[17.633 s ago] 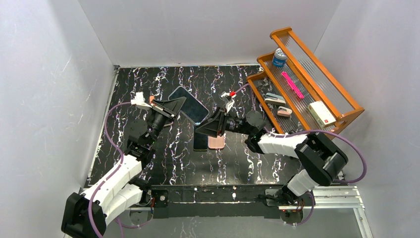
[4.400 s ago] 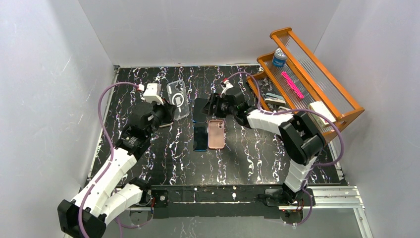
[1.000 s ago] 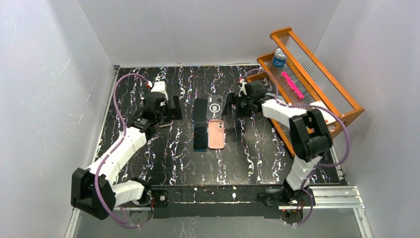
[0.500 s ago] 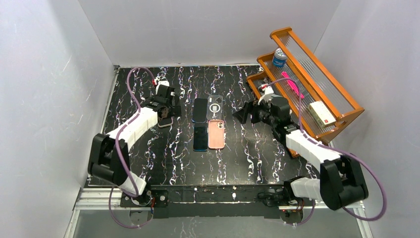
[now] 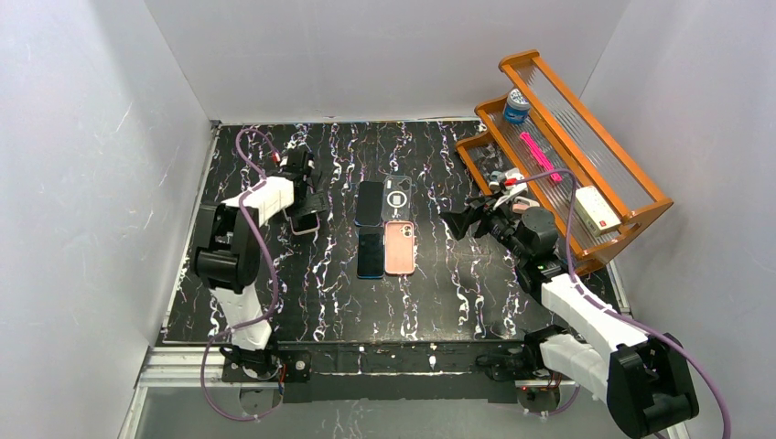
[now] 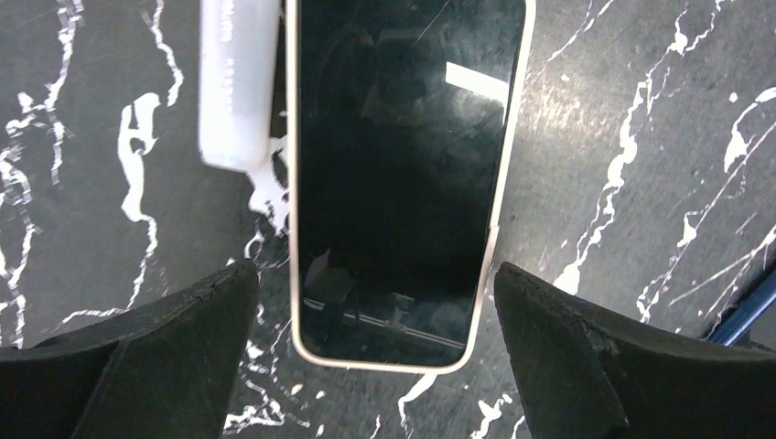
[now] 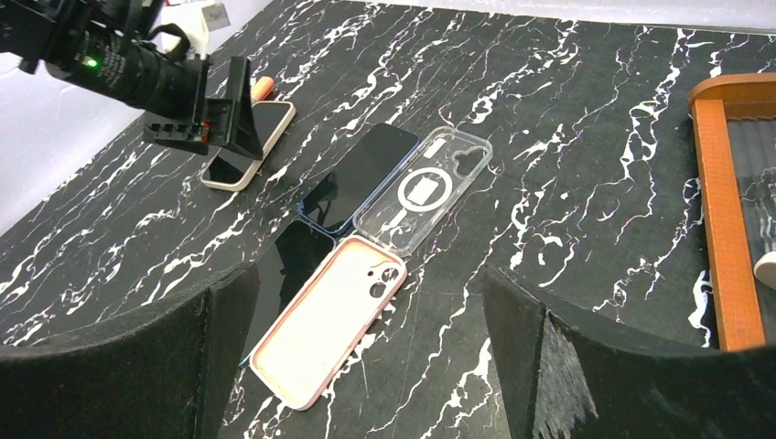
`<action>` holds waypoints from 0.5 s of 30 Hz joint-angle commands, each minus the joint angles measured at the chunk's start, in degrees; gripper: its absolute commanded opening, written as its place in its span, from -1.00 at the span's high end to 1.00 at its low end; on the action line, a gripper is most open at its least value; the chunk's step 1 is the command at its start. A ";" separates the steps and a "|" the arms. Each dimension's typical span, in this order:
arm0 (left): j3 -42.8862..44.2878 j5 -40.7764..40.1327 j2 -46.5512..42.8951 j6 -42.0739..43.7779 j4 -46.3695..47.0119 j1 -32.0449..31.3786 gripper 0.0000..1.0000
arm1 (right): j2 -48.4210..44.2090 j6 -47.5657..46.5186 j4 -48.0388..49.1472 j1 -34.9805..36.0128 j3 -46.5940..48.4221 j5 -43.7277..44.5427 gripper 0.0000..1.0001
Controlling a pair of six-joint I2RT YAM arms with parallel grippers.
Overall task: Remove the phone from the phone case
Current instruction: Pick up the phone at the center of the board.
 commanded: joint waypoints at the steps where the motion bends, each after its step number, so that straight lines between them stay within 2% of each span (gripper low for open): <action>1: 3.54 2.66 2.77 -1.66 -0.84 0.56 -0.96 | 0.14 -0.93 3.42 -0.07 0.15 0.57 -0.97; 9: 4.78 0.71 7.57 -0.22 -2.98 0.74 -0.95 | 0.79 -1.00 3.79 0.00 0.05 0.98 -0.97; 12: 4.28 2.09 8.44 0.63 -4.08 0.74 -0.77 | 1.30 -0.75 3.69 -0.03 0.16 1.39 -0.97; 15: 3.44 3.99 7.72 1.33 -4.37 0.74 -0.50 | 1.79 -0.31 3.85 -0.03 0.16 1.33 -0.97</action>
